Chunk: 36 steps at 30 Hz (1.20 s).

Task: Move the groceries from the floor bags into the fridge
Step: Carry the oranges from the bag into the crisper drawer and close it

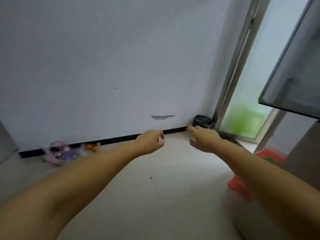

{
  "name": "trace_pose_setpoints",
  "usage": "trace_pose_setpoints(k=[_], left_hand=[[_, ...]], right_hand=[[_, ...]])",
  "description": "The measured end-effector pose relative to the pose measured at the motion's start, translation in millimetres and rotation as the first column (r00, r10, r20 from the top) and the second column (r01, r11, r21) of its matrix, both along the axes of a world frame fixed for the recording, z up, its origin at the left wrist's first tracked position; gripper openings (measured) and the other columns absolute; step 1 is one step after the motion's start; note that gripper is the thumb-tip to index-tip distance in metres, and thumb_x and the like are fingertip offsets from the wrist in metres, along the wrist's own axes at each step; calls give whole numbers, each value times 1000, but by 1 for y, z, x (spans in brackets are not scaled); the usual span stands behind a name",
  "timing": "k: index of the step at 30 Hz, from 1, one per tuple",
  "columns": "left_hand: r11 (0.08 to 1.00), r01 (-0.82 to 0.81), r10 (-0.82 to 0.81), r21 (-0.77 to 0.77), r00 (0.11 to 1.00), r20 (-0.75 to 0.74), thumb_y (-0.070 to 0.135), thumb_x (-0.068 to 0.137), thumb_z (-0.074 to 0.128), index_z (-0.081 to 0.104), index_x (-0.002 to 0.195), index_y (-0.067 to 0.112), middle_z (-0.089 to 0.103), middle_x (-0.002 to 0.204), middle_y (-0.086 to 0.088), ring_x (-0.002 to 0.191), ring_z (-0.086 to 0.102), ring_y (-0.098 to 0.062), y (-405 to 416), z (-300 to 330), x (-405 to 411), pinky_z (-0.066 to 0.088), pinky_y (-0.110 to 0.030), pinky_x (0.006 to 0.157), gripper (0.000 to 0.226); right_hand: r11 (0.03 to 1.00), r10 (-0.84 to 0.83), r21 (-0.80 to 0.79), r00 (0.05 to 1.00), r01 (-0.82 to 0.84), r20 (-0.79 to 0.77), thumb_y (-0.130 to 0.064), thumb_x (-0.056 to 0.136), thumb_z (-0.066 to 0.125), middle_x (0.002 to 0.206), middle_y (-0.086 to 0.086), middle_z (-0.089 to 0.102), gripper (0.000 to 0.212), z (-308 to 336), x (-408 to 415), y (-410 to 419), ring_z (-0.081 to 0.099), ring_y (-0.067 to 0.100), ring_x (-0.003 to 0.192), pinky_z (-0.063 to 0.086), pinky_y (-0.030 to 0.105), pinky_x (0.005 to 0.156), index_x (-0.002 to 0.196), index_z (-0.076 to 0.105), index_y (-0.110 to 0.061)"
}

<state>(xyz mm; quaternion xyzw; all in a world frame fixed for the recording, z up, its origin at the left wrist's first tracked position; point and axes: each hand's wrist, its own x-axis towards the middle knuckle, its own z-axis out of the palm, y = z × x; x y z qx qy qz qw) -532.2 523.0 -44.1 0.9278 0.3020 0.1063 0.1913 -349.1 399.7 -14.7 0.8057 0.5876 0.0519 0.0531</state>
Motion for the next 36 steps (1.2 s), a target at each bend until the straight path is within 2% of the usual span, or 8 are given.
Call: trace_pose_setpoints(k=[5, 9, 13, 18, 23, 29, 31, 36], left_hand=[[983, -180, 175, -42, 980, -100, 31, 93, 49, 57, 115, 17, 64, 104, -1, 85, 56, -16, 60, -31, -157, 46, -30, 76, 27], [937, -334, 316, -105, 936, -155, 31, 92, 51, 58, 113, 17, 65, 102, -6, 90, 63, -23, 108, -58, -257, 52, -35, 82, 26], [876, -457, 430, -155, 885, -182, 27, 91, 51, 59, 109, 14, 65, 107, -8, 94, 62, -24, 154, -79, -318, 49, -34, 81, 23], [844, -503, 471, -185, 861, -192, 26, 91, 50, 60, 109, 14, 65, 109, -7, 96, 61, -23, 230, -100, -339, 45, -32, 78, 24], [834, -521, 492, -181, 851, -182, 26, 92, 48, 58, 111, 15, 66, 105, -9, 95, 62, -25, 332, -102, -335, 51, -38, 84, 24], [799, -572, 547, -185, 820, -170, 26, 90, 49, 53, 89, 23, 65, 97, -5, 80, 58, -20, 458, -91, -335, 46, -31, 70, 5], [791, -583, 551, -185, 810, -200, 24, 90, 49, 54, 91, 21, 63, 95, -5, 76, 54, -17, 496, -92, -332, 40, -29, 66, 6], [781, -585, 555, -219, 811, -184, 24, 91, 48, 61, 105, 16, 67, 102, -4, 81, 60, -19, 591, -97, -318, 45, -30, 68, 20]], right_hand=[[992, 119, -20, 979, -124, -167, -37, 95, 45, 140, 5, 47, 50, -59, -140, 104, 55, 27, 116, 49, 38, 91, 141, 33, -21], [959, 252, -80, 947, -272, -200, -37, 97, 44, 135, 5, 50, 46, -88, -225, 171, 59, 26, 108, 49, 36, 86, 139, 35, -21], [917, 335, -157, 921, -368, -201, -35, 97, 43, 129, 7, 53, 40, -105, -275, 234, 58, 27, 105, 49, 36, 85, 133, 39, -17], [877, 391, -211, 896, -432, -208, -36, 98, 42, 128, 8, 52, 39, -123, -306, 325, 57, 29, 107, 48, 38, 85, 132, 40, -17], [852, 423, -228, 876, -471, -229, -34, 96, 44, 125, 8, 54, 38, -130, -313, 440, 57, 28, 107, 49, 39, 87, 130, 42, -16], [848, 430, -200, 858, -490, -280, -28, 95, 44, 123, 11, 54, 34, -108, -316, 571, 56, 31, 109, 46, 40, 87, 125, 45, -13], [839, 443, -205, 852, -504, -280, -28, 96, 43, 123, 12, 54, 34, -108, -314, 608, 56, 31, 109, 45, 39, 85, 125, 44, -12], [839, 434, -220, 856, -498, -283, -34, 98, 39, 119, 12, 54, 34, -114, -306, 702, 56, 31, 104, 46, 40, 84, 123, 46, -11]])
